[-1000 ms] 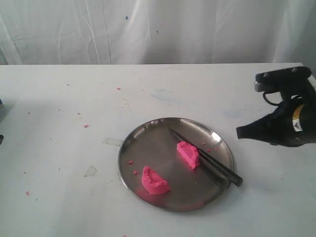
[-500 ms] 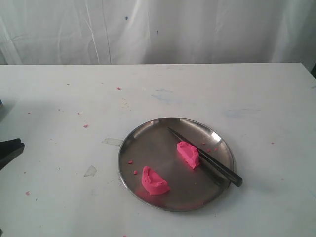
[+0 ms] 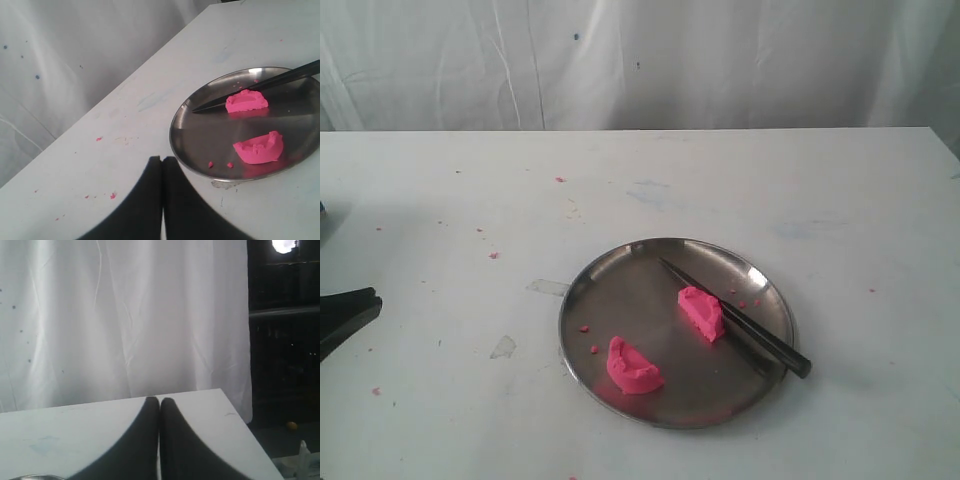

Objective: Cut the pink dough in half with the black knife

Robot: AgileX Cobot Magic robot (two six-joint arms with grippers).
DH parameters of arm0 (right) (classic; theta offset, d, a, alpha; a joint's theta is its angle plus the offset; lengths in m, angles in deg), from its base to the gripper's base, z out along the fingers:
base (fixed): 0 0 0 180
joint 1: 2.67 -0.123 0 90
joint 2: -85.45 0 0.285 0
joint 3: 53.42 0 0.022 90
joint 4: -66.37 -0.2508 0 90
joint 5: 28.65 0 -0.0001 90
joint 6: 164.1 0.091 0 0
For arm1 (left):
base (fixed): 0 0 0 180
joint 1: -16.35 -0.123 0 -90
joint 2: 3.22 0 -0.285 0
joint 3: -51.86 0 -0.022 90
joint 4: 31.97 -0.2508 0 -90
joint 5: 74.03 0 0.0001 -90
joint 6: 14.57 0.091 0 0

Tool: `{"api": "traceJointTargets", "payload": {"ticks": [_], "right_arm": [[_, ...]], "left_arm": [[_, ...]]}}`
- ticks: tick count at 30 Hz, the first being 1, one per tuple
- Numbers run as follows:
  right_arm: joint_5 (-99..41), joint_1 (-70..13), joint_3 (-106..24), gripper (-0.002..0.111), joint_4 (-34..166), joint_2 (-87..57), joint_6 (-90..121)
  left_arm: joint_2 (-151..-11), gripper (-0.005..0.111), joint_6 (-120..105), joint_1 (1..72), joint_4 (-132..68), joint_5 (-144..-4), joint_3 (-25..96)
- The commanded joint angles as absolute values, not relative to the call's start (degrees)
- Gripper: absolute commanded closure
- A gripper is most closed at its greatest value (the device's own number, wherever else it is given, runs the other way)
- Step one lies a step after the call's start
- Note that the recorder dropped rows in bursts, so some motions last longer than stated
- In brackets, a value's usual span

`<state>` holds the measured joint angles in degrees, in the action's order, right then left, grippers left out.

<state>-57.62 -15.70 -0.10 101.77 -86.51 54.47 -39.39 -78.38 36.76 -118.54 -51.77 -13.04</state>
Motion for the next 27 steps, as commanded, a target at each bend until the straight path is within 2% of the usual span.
{"api": "traceJointTargets", "payload": {"ticks": [1, 3, 8, 12, 16, 18, 27], "right_arm": [[-50.48, -11.61, 3.49, 0.108, 103.57, -86.76, 58.39], [-43.36, -10.14, 6.46, 0.108, 106.51, -86.76, 58.39], [-37.94, -9.49, 16.36, 0.108, 105.27, -86.76, 55.16], [-34.18, -9.49, 23.79, 0.108, 93.69, -86.76, 42.80], [-37.88, -8.91, 23.79, 0.108, 74.53, -86.76, 14.72], [-39.22, -7.44, 23.79, 0.108, 68.47, -86.76, 9.06], [-46.06, -3.15, 23.79, 0.108, 69.62, -86.76, 15.90]], "left_arm": [[-38.98, 0.107, -79.08, 37.01, -119.12, -51.09, -13.27], [-38.98, 0.107, -79.08, 37.01, -119.35, -51.08, -13.27], [-38.98, 0.107, -79.08, 37.01, -119.33, -51.22, -13.27], [-38.98, 0.107, -79.08, 37.01, -119.33, -51.22, -13.27], [-38.98, 0.107, -79.08, 37.01, -119.33, -51.18, -13.27], [-38.98, 0.107, -79.08, 37.01, -119.33, -51.18, -13.27], [-38.98, 0.107, -79.08, 37.01, -119.33, -51.18, -13.27]]}}
